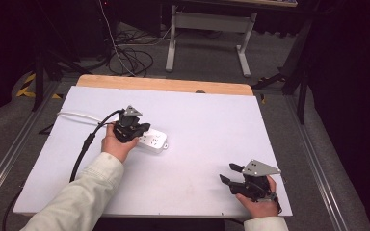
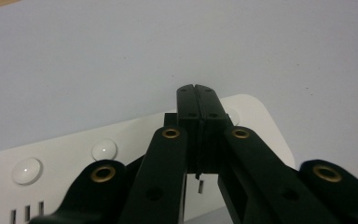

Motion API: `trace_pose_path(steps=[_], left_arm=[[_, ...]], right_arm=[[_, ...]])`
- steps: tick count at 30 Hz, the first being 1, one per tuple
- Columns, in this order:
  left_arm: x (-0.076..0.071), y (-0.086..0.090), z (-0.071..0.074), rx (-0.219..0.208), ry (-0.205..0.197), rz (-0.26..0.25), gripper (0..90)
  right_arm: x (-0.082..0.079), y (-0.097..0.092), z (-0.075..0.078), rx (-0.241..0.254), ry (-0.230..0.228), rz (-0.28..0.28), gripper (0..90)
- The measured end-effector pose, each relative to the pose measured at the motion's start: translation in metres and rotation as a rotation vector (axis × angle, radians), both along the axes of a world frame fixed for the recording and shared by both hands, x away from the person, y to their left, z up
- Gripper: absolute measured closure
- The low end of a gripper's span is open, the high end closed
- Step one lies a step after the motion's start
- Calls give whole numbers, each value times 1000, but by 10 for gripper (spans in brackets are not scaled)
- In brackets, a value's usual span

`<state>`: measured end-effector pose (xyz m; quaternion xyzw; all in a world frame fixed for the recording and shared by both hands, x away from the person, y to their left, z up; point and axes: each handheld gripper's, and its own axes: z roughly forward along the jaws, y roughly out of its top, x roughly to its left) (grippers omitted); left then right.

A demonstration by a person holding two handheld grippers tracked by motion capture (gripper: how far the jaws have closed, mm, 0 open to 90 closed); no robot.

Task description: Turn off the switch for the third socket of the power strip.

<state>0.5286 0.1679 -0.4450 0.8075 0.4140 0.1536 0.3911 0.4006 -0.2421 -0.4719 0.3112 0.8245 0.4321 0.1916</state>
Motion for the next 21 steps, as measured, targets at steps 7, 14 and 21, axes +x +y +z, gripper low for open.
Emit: trace_pose_path(steps=[7,14,21], left_arm=[[1,-3,-8,44,-26,-18,897],[2,-4,-11,80,-28,-16,898],[5,-3,-13,81,1,7,898]], right_arm=[[0,0,0,5,0,1,425],[0,0,0,5,3,2,423],[0,0,0,6,4,4,423]])
